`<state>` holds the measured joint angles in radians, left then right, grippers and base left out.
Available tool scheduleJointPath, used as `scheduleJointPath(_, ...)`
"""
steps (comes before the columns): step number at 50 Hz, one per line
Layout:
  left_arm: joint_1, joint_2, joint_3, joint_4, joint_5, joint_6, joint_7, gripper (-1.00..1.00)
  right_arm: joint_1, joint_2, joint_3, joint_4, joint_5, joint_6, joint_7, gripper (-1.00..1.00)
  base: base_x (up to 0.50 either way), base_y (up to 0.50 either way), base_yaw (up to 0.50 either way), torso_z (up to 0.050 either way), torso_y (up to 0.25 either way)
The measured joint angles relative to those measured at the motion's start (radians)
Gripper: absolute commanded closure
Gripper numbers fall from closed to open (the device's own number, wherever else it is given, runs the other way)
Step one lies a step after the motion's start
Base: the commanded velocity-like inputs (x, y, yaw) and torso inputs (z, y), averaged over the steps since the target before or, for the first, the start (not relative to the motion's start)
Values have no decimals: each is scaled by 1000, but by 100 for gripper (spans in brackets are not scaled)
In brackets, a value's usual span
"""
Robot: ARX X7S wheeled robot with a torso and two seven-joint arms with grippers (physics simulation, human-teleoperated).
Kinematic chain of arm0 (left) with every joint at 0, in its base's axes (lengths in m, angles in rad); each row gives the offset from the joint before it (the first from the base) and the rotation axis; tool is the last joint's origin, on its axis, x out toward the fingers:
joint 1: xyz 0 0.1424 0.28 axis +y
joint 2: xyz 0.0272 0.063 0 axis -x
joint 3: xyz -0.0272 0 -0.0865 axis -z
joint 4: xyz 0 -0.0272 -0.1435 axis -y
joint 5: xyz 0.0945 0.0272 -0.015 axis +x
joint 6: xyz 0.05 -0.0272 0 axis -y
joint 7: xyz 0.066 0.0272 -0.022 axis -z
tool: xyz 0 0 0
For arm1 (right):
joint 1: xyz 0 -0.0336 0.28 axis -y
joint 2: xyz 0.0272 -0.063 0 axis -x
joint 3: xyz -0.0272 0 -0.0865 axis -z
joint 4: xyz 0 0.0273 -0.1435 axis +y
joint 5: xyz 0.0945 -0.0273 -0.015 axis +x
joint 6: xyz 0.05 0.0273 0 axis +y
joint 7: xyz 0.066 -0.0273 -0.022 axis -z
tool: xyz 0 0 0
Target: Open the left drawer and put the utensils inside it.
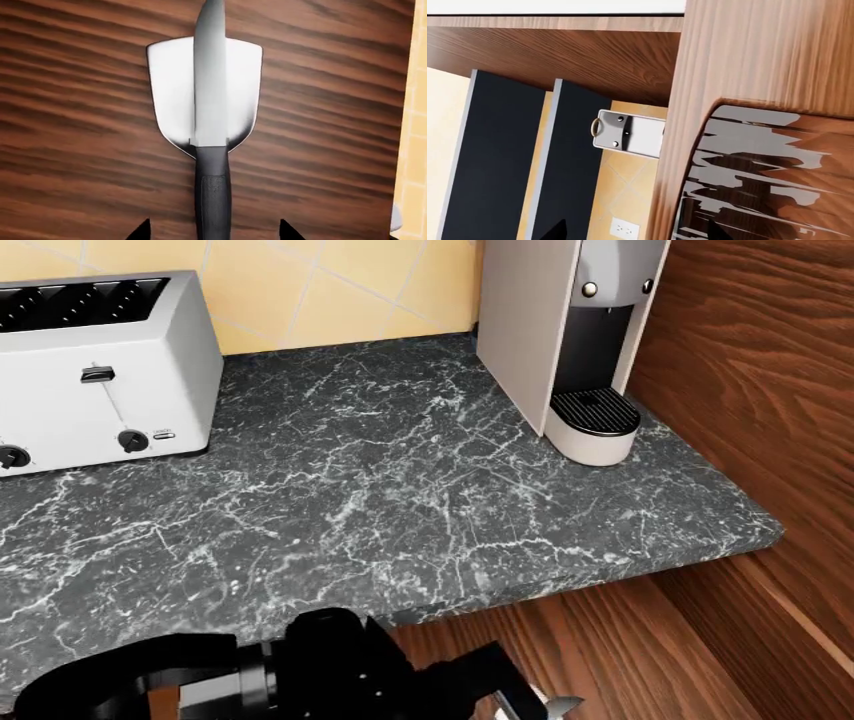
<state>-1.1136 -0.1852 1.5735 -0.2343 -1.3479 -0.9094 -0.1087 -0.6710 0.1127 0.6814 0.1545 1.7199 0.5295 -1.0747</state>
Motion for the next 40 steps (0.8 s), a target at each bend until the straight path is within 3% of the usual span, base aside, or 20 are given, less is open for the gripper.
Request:
scheduleJointPath(16,-52,-35,-35,125,-93,-77,-121,-100,-6,-2,1,-13,3,-1,2,-100,0,0,0,0,0)
scheduleJointPath(40,-197,-122,-154,386,-389,-166,-407,-100,-5,-4,-4,-16,-3,-7,3,-100,0,0,0,0,0)
